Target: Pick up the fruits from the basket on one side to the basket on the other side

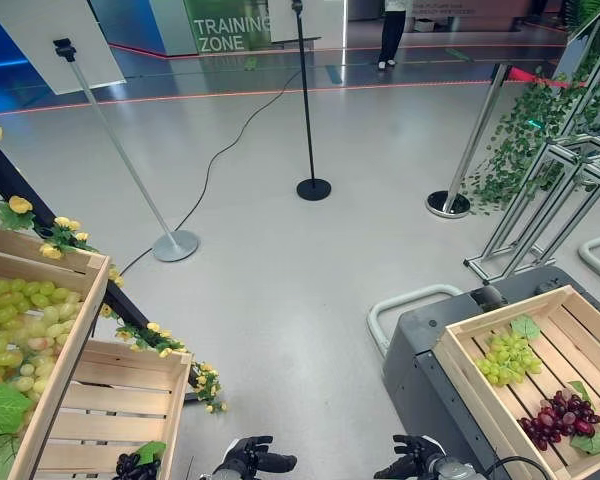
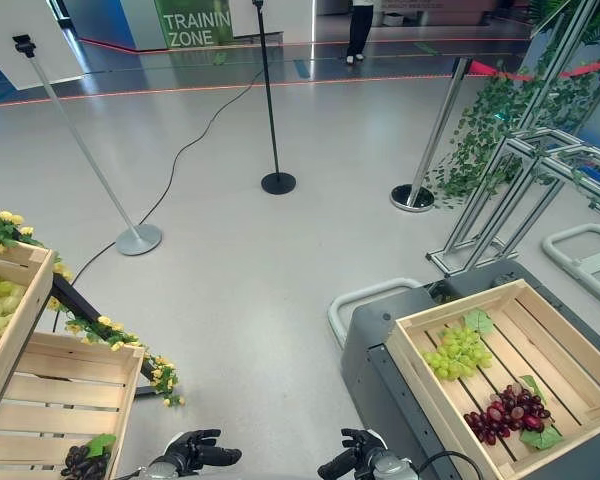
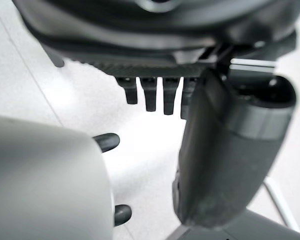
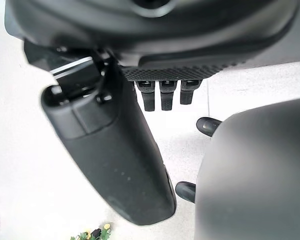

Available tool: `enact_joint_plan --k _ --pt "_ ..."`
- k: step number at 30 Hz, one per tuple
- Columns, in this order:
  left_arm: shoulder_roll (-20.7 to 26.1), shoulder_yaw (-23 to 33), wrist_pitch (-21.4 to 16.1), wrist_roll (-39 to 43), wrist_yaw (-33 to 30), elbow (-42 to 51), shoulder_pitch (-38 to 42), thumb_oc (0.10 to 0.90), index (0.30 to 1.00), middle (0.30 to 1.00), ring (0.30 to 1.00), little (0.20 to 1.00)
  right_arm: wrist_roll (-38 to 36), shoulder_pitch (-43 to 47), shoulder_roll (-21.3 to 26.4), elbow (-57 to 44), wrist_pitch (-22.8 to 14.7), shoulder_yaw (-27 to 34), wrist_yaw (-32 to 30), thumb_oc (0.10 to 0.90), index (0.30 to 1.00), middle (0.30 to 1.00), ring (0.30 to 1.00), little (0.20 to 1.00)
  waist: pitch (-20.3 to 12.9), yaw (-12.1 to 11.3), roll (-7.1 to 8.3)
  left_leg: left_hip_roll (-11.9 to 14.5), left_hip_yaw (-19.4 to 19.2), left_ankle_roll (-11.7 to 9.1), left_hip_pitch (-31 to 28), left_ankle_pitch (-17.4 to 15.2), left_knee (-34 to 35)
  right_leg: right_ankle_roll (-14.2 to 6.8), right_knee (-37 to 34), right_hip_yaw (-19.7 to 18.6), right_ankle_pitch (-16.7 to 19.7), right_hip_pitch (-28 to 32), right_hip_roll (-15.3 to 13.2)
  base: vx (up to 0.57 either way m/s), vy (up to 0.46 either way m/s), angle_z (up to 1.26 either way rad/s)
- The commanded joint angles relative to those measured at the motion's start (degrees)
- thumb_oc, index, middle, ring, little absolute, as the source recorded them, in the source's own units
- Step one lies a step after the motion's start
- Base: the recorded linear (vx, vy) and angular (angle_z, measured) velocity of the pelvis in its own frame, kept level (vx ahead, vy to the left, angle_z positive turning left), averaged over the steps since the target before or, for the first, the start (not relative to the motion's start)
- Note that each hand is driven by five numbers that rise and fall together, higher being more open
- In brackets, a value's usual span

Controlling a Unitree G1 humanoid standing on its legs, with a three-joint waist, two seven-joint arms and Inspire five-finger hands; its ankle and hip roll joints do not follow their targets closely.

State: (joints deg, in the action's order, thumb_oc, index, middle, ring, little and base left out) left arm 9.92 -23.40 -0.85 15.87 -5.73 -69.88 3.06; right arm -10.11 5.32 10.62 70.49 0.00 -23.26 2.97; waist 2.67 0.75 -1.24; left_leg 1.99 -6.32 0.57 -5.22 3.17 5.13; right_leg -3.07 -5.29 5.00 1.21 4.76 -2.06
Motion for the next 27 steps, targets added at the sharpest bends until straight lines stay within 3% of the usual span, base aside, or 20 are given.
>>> enact_joint_plan --k 1,17,27 --pt "-2.71 -1.77 -0.78 -1.77 0.06 -4.62 3.06 0.800 0.900 0.900 0.900 0.900 -1.18 1.05 -0.63 3.48 -2.20 -2.54 0.56 0.800 0.900 0.900 0.900 0.900 1.13 -0.26 1.21 -1.12 2.62 -0.51 -1.83 -3.39 -0.13 -0.61 0.29 -0.12 2.44 0.16 -1.65 0.00 0.000 0.00" --pt "-2.45 -1.67 0.35 -1.43 1.28 -5.56 2.87 0.800 0.900 0.900 0.900 0.900 -0.82 1.55 -0.54 3.96 -2.58 -2.38 -1.00 0.800 0.900 0.900 0.900 0.900 1.31 -0.42 1.35 -1.11 2.67 -0.37 -1.83 -3.46 -0.13 -0.56 0.29 -0.09 2.44 0.23 -1.59 0.00 0.000 0.00" --pt "-2.45 -1.90 0.66 -1.28 1.28 -5.15 2.93 0.800 0.900 0.900 0.900 0.900 0.34 1.71 -0.37 2.61 -7.38 -3.17 -2.71 0.800 0.900 0.900 0.900 0.900 1.74 -0.27 1.29 -1.03 2.38 -0.37 -1.90 -3.33 -0.13 -0.58 0.29 -0.21 2.62 0.09 -1.62 0.00 0.000 0.00"
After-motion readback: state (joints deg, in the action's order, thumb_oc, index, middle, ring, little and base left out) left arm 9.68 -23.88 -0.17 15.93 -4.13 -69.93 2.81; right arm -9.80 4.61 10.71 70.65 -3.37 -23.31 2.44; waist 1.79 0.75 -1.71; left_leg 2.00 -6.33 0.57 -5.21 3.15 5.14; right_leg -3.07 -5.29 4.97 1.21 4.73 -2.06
